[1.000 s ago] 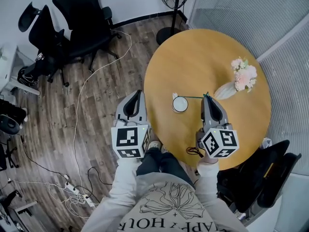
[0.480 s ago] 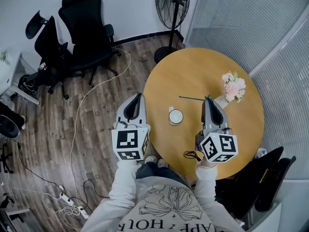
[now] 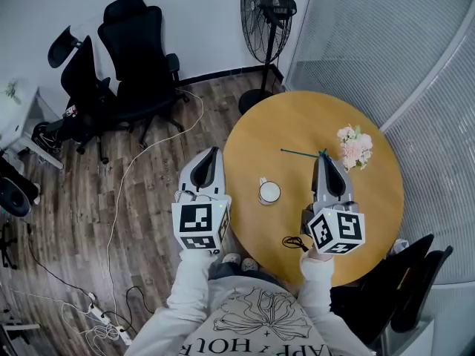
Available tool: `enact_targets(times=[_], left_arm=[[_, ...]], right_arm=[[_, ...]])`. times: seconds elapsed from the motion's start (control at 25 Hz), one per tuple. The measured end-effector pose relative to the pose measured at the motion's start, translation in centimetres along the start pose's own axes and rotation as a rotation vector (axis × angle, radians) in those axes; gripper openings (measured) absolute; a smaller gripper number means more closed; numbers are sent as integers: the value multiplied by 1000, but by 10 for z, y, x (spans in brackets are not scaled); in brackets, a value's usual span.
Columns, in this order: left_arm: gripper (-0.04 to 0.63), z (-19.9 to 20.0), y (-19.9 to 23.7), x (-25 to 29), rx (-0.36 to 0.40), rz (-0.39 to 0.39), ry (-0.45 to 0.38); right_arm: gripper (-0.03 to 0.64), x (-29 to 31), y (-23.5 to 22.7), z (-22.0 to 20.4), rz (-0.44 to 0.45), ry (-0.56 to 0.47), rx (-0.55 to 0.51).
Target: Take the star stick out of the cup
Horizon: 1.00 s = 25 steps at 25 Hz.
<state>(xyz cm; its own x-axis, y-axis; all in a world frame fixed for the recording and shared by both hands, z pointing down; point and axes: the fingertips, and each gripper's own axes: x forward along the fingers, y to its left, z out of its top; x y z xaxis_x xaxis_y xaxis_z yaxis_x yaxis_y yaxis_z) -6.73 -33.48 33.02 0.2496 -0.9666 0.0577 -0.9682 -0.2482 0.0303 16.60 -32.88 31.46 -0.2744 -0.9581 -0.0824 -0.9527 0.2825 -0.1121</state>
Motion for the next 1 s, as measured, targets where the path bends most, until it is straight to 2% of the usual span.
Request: enact_targets(times=[1.0], left_arm=[[6, 8, -13, 1, 21, -12, -9]], right_arm=[[26, -9, -20, 6, -44, -15, 0]])
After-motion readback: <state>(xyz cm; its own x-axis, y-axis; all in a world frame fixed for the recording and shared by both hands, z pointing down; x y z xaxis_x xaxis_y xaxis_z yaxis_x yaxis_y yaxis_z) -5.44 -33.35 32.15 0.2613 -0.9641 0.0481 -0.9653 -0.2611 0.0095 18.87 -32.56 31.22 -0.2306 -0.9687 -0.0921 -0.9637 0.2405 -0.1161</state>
